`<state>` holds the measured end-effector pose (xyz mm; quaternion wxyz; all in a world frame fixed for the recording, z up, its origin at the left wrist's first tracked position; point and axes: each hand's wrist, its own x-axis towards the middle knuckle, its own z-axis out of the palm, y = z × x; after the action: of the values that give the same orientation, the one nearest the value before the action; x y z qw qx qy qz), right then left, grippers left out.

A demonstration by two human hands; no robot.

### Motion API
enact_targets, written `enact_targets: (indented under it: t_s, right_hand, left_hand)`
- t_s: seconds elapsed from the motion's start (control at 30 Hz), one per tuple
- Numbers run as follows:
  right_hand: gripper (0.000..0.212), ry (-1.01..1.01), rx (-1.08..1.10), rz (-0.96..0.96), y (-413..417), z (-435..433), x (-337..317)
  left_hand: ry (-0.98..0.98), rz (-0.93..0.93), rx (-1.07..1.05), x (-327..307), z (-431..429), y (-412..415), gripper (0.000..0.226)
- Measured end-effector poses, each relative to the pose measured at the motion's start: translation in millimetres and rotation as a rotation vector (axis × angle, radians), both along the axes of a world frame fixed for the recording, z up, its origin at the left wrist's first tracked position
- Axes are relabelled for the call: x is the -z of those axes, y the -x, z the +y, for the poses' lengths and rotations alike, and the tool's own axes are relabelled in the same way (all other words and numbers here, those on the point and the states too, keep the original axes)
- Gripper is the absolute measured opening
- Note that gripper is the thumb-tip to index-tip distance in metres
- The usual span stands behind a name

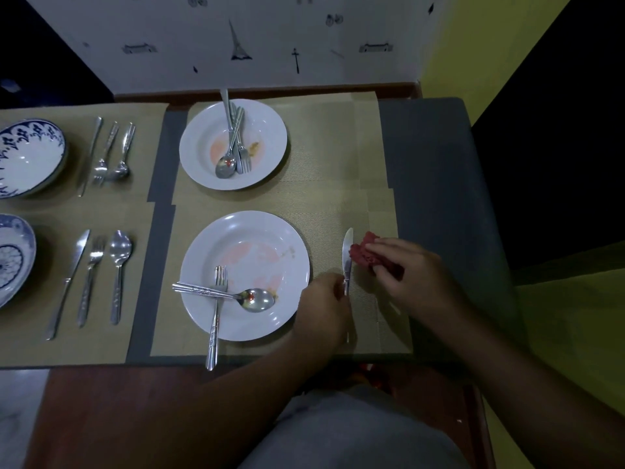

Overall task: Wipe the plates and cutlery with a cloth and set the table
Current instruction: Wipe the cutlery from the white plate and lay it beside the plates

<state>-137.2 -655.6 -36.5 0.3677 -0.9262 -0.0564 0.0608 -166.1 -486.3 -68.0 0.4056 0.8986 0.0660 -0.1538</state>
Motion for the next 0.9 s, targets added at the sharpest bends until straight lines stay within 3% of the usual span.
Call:
enact_targets:
  t_s: [0.07,0.13,0.23,0.53,0.9]
  right_hand:
    - [0.041,-0.016,0.010,-0.012,0,0,0]
    - [0.041,-0.015,0.019,-0.010,0,0,1]
    - [0.042,0.008,0.015,-0.008,2,1,1]
    - [0.042,0.042,-0.001,-0.013,9,11,1]
    - [0.040,0.056,-0.018,-0.034,11,25,-5]
  left_hand:
    - [-0.039,-0.102,0.249,3,4,14,0.018]
    - [-0.227,-0.218,0.576,14,11,28,0.044]
    - [-0.382,-0.164,0.783,16,19,42,0.073]
    - [-0.492,-0.067,0.798,30,28,45,0.086]
    - [-0.414,-0.078,0.742,22,34,43,0.085]
